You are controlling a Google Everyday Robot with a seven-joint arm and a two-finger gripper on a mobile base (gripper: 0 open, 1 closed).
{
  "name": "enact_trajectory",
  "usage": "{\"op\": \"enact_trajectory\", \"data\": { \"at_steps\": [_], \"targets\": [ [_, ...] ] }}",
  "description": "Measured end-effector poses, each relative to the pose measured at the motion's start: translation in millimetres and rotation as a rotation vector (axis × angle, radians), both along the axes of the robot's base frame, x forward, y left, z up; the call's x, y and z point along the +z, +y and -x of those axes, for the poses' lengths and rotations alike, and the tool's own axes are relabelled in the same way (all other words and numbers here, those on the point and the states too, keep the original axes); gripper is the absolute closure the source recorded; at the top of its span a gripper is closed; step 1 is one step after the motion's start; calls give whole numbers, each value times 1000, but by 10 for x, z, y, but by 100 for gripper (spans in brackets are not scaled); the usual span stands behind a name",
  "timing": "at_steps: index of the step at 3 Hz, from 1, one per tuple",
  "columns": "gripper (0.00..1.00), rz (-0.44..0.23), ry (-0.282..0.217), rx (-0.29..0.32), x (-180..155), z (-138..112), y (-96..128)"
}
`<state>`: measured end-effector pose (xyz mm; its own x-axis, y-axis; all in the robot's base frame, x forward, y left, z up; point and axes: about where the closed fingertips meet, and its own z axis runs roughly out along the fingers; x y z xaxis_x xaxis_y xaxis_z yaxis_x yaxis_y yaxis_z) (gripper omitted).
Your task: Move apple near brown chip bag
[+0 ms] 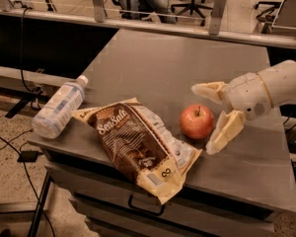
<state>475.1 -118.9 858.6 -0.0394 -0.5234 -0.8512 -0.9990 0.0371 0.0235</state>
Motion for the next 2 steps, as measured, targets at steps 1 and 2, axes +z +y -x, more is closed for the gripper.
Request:
{"op": "enact_trajectory", "data": {
  "at_steps": [1,2],
  "targets": [
    [0,-19,-61,-29,247,58,-186],
    [0,-31,-84,-60,335,109,-346]
  ]
}}
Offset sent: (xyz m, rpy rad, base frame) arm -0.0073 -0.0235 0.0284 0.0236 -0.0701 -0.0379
